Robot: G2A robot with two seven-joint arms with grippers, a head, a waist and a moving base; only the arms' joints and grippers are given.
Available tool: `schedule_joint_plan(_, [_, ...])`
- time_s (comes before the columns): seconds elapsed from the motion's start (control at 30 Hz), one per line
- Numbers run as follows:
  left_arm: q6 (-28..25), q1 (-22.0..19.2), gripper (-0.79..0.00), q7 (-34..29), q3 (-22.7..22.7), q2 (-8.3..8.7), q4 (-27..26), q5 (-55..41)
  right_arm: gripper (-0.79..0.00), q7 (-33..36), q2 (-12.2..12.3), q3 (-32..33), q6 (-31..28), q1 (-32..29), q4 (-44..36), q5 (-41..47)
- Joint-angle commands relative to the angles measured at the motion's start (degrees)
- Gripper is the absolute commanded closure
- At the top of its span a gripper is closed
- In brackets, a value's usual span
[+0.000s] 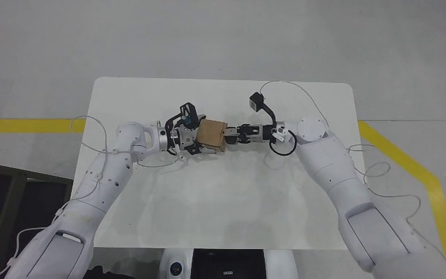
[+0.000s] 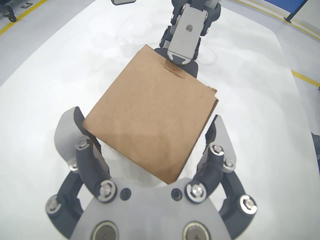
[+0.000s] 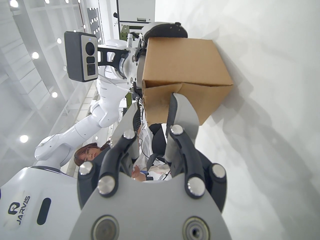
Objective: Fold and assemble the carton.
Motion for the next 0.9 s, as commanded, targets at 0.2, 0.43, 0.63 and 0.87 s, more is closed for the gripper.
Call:
schedule_joint_plan(0.2, [0.16, 0.02, -0.785, 0.07, -0.13, -0.03, 0.02, 0.18, -0.046, -0.61, 1.27, 1.57, 2.05, -1.75, -1.59, -1.63])
schedule_joint_plan(0.43, [0.04, 0.01, -0.785, 0.19, -0.15, -0.07, 0.03, 0.39, 0.0, -1.42, 1.74, 2.1, 3.09, -3.19, -4.1, -2.17])
schedule_joint_plan(0.63, [0.02, 0.01, -0.785, 0.27, -0.13, -0.13, 0.05, 0.35, 0.0, -1.68, 1.03, 0.6, 3.94, -2.86, -4.31, -2.51])
schedule_joint_plan(0.87, [-0.1, 0.02, -0.785, 0.23, -0.13, -0.19, 0.0, 0.25, 0.0, -1.41, -0.09, -0.98, 3.51, -1.79, -3.04, -1.68])
